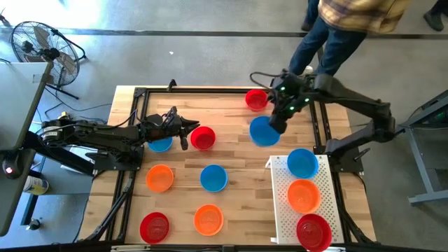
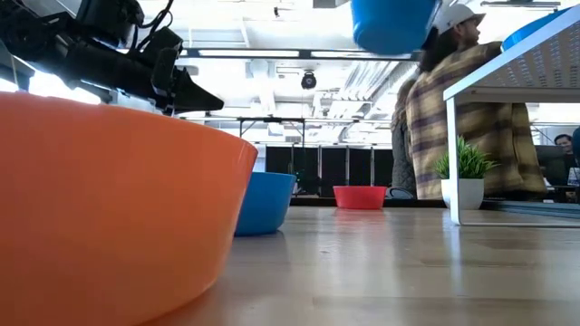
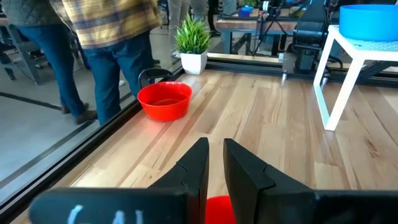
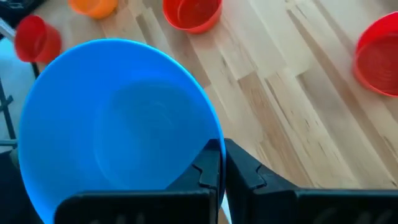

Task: Pick & Place Mini bowls
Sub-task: Stack the blue bowl on top of the other blue bowl on the shelf

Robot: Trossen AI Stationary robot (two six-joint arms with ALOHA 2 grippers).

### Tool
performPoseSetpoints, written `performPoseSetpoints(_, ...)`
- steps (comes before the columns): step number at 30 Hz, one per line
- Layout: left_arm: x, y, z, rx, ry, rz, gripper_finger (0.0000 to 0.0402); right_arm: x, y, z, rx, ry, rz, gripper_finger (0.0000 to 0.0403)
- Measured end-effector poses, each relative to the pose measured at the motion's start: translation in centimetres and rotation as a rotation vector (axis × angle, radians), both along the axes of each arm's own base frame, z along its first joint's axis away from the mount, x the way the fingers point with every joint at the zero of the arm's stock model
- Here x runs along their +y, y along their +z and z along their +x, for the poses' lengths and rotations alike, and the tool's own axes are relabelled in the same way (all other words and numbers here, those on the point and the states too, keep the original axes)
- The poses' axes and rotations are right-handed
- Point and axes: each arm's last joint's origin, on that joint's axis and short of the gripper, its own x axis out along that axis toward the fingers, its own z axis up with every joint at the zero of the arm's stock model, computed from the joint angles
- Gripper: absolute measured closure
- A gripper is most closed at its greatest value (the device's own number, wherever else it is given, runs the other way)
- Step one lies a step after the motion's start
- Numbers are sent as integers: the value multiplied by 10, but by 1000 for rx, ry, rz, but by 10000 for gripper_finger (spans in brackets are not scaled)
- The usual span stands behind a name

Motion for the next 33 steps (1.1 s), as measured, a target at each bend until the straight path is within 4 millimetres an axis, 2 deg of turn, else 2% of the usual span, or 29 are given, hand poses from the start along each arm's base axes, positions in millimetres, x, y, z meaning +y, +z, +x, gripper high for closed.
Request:
performPoseSetpoints(4,0,0,0,0,-1,1,356,10,31,-15,19,-4,-16,402)
performPoseSetpoints(8,0,0,0,1,-1,1,356,23,50,-27,34,11,-9,402)
performPoseSetpoints(17,0,0,0,4,-2,0,356,59,63,-41,51,84,24,402)
performPoseSetpoints(22,0,-1,0,10,-4,-1,356,73,57,-62,68,48,27,402)
performPoseSetpoints(29,0,-1,0,10,-4,-1,356,83,33,-96,127,-34,62,402)
performPoseSetpoints(33,0,-1,0,10,-4,-1,356,88,16,-108,172,-44,76,402)
